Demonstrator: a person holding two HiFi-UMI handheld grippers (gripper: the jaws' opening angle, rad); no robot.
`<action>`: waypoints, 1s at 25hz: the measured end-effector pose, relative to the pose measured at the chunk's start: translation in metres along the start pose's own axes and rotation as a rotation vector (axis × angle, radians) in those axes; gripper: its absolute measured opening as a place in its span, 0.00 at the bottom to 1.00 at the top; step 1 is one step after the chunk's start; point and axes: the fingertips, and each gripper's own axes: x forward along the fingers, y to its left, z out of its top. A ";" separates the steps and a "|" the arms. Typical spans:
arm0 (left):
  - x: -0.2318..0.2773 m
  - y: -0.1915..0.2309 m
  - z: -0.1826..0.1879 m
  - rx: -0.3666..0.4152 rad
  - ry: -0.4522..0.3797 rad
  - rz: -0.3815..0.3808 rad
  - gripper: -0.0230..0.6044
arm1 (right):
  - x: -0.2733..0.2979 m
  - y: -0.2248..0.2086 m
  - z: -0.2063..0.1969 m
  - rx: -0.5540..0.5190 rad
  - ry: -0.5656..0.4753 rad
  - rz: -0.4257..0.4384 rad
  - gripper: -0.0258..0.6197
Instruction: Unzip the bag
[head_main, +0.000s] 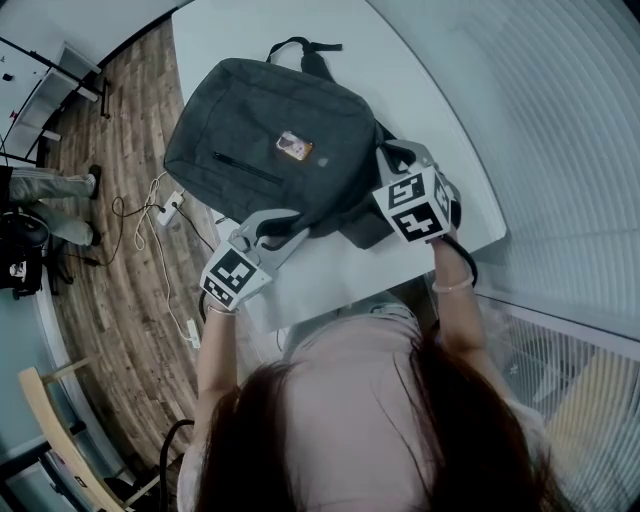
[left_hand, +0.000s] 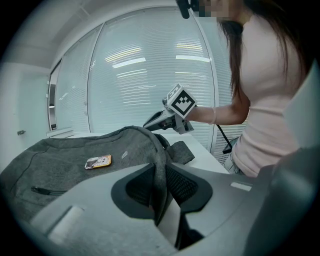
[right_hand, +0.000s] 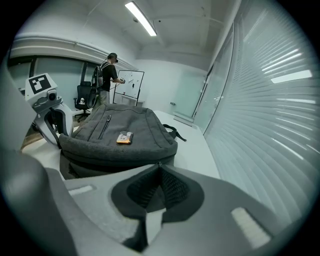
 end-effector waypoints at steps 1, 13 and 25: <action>0.000 0.001 0.001 0.004 0.001 0.002 0.16 | 0.001 -0.001 0.000 -0.002 -0.001 -0.001 0.06; 0.001 -0.002 -0.002 0.001 0.002 -0.030 0.16 | 0.009 -0.008 -0.001 -0.013 0.021 -0.021 0.06; 0.006 -0.001 -0.012 -0.038 0.050 -0.065 0.17 | 0.030 -0.021 -0.001 -0.061 -0.020 0.018 0.06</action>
